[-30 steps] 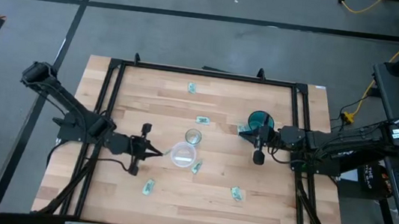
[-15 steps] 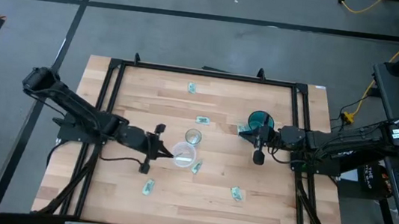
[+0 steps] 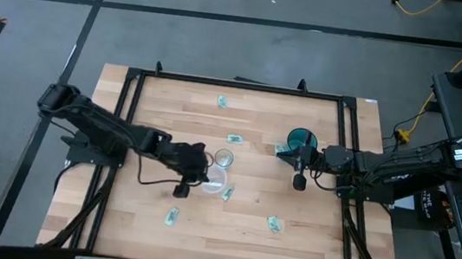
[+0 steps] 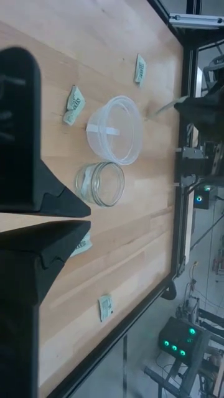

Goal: Pick and place items into bin
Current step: Put the transparent stevia packet into the transparent bin

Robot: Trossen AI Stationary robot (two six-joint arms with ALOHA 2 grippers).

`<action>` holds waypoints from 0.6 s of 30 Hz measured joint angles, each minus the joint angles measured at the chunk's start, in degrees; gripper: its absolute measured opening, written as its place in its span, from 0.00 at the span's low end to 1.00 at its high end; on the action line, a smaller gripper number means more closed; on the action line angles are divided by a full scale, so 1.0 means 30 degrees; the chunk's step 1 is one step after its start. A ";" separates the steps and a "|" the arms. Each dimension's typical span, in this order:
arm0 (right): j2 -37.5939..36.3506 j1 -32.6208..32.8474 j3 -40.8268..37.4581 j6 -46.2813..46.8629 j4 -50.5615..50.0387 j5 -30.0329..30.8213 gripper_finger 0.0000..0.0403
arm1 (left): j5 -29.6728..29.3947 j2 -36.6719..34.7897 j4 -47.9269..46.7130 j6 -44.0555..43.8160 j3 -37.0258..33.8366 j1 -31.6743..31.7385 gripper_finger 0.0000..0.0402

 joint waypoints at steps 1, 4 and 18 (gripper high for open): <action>0.0000 0.0000 0.0000 -0.0007 0.0000 0.0000 0.06 | 0.0178 0.0158 -0.0468 -0.0224 0.0336 0.0173 0.00; 0.0000 0.0000 0.0000 -0.0029 0.0000 0.0000 0.06 | 0.0251 0.0573 -0.1469 -0.0563 0.1006 0.0550 0.00; 0.0000 -0.0022 0.0000 -0.0044 -0.0073 0.0004 0.06 | -0.0122 0.3513 -0.1689 -0.0522 0.1116 0.0650 0.00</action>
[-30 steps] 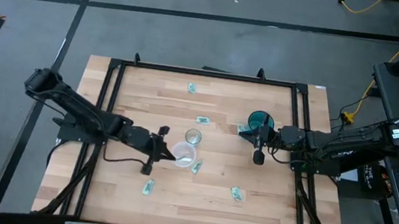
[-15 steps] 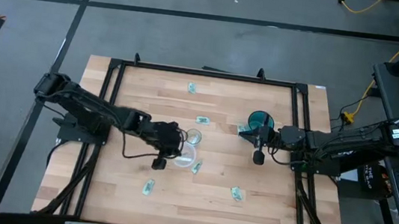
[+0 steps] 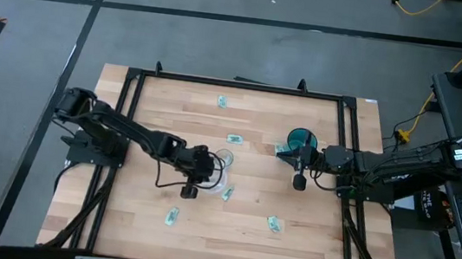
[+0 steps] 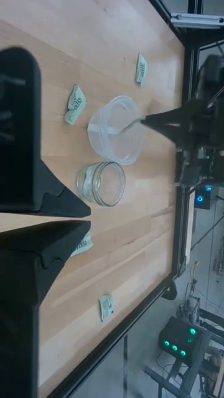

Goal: Pick and place items into bin
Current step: Put the transparent stevia packet into the transparent bin, then put the transparent stevia packet into the transparent glass bin

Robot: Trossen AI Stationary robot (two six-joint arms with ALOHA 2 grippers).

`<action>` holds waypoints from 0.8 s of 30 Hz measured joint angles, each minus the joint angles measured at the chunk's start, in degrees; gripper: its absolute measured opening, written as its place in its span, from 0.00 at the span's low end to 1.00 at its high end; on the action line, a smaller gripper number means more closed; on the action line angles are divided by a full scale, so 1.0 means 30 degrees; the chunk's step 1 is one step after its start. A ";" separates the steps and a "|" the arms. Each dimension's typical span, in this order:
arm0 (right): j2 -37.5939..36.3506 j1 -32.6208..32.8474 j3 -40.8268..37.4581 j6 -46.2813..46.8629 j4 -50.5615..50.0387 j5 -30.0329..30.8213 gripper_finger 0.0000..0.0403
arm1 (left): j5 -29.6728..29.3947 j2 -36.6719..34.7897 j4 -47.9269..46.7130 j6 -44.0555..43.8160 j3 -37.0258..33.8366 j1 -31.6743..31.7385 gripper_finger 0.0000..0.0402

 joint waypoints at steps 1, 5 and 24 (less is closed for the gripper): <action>0.0000 0.0000 0.0000 0.0000 -0.0005 0.0001 0.06 | -0.0204 0.0188 -0.0040 0.0024 0.0000 0.0000 0.00; 0.0000 0.0000 0.0000 0.0000 0.0000 0.0002 0.06 | -0.0960 0.0890 -0.0175 0.0039 -0.0007 0.0000 0.00; 0.0000 0.0000 0.0000 0.0036 -0.0040 0.0003 0.06 | -0.1807 0.1095 0.0131 0.1363 -0.0007 0.0000 0.22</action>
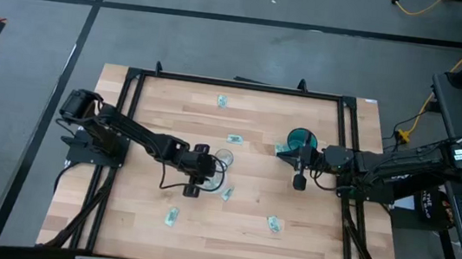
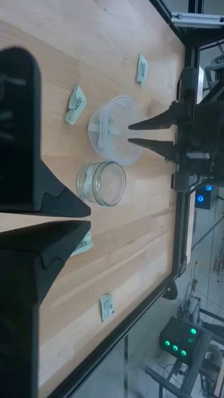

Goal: Pick and place items into bin
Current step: Put the transparent stevia packet into the transparent glass bin

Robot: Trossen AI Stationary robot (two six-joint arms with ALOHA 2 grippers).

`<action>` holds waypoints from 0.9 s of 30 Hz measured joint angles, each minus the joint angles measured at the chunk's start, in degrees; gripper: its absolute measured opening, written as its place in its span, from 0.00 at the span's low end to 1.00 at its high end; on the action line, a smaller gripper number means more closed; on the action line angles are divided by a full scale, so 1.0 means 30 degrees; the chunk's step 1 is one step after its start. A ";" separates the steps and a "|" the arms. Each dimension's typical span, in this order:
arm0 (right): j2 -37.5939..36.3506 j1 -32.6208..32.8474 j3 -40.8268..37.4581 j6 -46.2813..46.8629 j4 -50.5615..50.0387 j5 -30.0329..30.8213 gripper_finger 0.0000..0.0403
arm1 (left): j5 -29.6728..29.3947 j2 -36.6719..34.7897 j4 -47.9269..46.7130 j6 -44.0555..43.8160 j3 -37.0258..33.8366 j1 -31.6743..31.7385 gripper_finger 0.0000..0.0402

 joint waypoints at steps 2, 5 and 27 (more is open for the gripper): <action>0.0000 0.0000 0.0000 -0.0021 -0.0004 0.0000 0.06 | 0.0016 -0.0236 0.0071 0.0172 0.0000 0.0000 0.24; 0.0000 0.0000 0.0000 -0.0022 -0.0007 0.0000 0.06 | 0.0206 -0.0767 0.0040 0.0184 0.0000 0.0000 0.24; 0.0015 0.3184 0.0000 0.1979 0.0138 -0.0556 0.01 | -0.1674 -1.0586 -0.0681 0.2745 -0.3477 -0.1580 0.00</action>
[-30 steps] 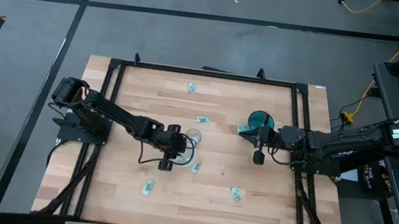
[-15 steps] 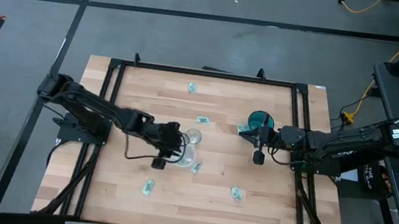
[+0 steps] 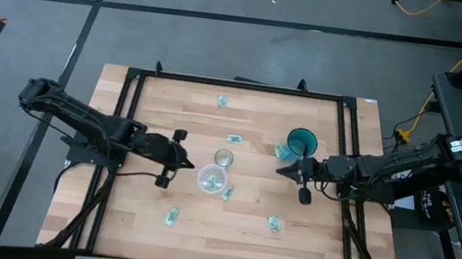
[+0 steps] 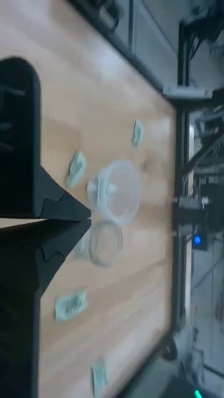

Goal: Pick and place items into bin
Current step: Put the transparent stevia packet into the transparent glass bin

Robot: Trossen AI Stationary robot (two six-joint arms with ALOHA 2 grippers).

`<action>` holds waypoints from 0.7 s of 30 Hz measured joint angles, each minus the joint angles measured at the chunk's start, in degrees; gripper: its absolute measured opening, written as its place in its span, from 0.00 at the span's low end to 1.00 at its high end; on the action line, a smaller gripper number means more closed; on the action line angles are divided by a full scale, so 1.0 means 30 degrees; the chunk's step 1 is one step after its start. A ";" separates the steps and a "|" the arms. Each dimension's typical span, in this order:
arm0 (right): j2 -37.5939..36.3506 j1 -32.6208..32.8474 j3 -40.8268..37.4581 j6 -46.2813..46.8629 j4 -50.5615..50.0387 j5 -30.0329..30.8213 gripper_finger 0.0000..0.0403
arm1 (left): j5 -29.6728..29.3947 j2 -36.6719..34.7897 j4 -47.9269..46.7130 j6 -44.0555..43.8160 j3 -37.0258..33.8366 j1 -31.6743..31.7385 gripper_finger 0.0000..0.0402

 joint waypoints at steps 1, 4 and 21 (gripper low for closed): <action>0.0000 0.0295 0.0000 0.0287 0.0001 0.0113 0.01 | -0.0376 -0.0353 0.0367 -0.0180 -0.0463 -0.0164 0.01; 0.0000 0.1290 0.0000 0.1172 -0.0140 0.1031 0.01 | -0.1060 -0.1298 0.1964 -0.0372 -0.2057 -0.0635 0.00; 0.2950 0.5581 0.5638 0.5642 -0.9041 0.5182 0.00 | -0.1735 -0.1966 0.7901 -0.0411 -0.5725 -0.1232 0.01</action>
